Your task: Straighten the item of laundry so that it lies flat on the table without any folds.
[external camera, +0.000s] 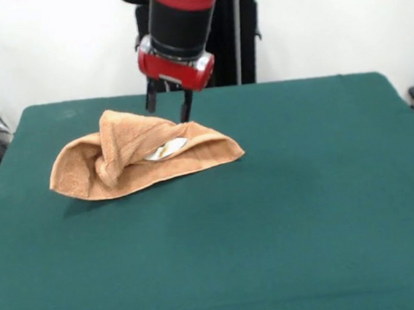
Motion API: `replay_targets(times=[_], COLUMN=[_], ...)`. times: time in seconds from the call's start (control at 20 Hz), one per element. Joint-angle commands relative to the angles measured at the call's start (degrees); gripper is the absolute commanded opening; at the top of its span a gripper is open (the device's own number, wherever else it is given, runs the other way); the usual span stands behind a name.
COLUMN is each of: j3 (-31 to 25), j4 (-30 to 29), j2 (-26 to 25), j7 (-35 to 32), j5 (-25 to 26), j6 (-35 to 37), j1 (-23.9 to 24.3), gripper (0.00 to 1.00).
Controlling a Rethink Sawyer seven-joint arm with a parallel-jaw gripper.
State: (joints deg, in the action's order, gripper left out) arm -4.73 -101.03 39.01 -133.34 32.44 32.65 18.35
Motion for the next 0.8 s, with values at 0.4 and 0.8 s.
replay_targets(times=[0.4,0.8], j3=[-3.9,-6.6], j4=[-6.5,-9.1], j2=[-3.7,-4.1], j7=[4.7,9.4], j5=[5.3,8.4], j6=[-10.5,-12.8], j1=[5.4,13.0], gripper=[1.00,1.00])
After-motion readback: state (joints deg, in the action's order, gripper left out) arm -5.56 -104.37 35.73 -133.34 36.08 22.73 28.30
